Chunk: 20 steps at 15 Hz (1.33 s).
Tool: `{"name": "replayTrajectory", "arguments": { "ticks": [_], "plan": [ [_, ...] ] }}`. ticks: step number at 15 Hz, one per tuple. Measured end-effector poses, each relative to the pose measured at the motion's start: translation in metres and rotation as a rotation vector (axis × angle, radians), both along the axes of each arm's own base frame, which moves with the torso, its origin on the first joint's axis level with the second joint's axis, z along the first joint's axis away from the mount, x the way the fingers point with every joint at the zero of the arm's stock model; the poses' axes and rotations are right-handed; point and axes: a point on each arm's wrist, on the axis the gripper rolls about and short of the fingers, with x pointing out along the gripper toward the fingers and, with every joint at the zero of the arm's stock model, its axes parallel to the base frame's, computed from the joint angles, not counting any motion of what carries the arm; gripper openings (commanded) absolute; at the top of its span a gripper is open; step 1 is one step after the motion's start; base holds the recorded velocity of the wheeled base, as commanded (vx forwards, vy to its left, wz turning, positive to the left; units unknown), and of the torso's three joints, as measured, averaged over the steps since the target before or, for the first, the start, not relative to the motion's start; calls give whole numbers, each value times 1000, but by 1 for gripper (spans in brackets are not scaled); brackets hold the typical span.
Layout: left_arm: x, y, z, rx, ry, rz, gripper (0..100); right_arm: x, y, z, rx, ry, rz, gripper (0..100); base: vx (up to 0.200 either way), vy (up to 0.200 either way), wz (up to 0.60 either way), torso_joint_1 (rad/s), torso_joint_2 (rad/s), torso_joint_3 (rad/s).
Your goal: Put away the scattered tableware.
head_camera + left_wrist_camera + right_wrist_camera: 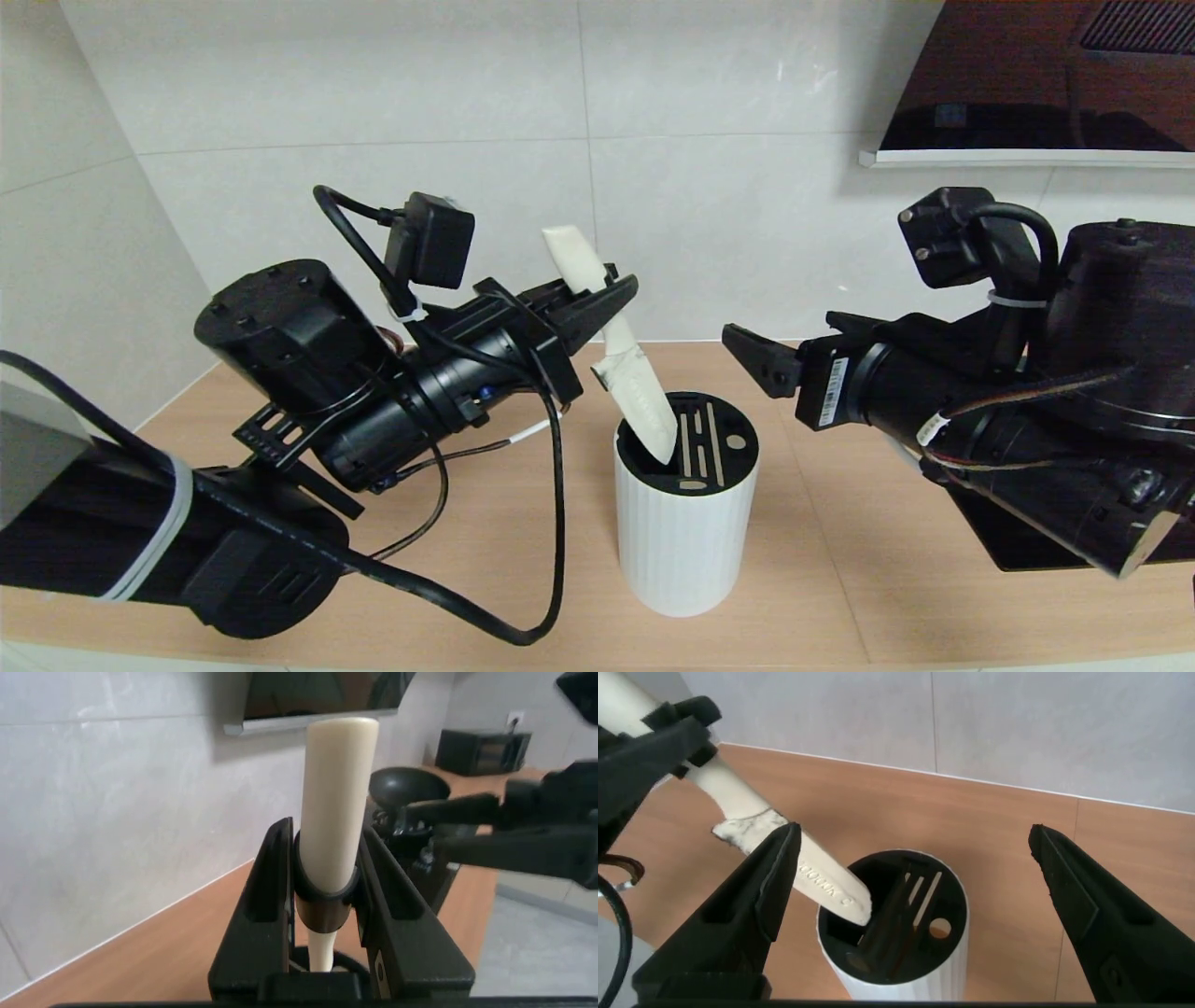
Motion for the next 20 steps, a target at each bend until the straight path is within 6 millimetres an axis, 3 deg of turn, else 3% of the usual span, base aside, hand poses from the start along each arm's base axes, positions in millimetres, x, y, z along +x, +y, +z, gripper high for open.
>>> {"name": "replayTrajectory", "arguments": {
  "ticks": [9, 20],
  "plan": [
    [8, -12, -24, 50, 47, -13, 0, 2, 2, -4, -11, 9, -1, 100, 0, 0, 0, 0, 0, 0],
    [13, -42, -73, 108, 134, -72, 0, 6, 1, -6, -18, 15, -12, 100, 0, 0, 0, 0, 0, 0]
  ]
}}
